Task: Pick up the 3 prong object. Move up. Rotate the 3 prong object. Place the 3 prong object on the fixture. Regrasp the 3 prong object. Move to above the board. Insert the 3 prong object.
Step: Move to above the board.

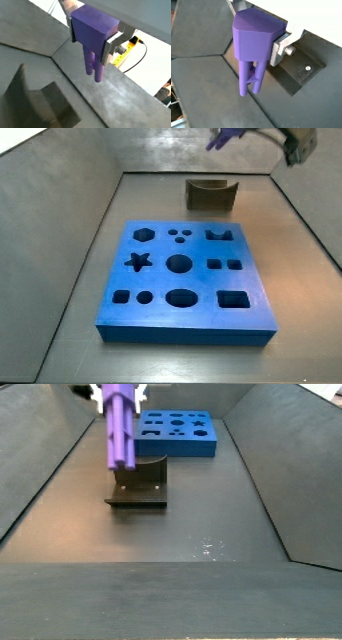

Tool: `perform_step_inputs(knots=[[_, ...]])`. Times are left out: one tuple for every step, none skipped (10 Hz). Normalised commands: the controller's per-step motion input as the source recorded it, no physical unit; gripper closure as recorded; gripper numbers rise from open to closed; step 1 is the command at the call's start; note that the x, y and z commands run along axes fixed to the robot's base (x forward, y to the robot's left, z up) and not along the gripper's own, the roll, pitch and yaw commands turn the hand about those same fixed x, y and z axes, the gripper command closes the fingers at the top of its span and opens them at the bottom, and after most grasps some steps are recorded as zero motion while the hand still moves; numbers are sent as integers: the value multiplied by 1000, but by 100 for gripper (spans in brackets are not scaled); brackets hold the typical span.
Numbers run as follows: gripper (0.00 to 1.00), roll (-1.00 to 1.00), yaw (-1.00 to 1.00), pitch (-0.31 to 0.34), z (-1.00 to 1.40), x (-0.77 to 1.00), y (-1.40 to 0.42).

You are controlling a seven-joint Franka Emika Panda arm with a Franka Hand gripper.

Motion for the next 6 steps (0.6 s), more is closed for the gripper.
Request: perform_step_inputs(knots=[[100, -81, -86, -16, 1000, 11, 148], [100, -85, -76, -3, 1000, 3, 139], [100, -87, -68, 9, 1000, -4, 132], [100, -92, -49, 28, 1000, -17, 116], [100, -94, -44, 33, 1000, -20, 108], [100, -95, -32, 41, 1000, -26, 98]])
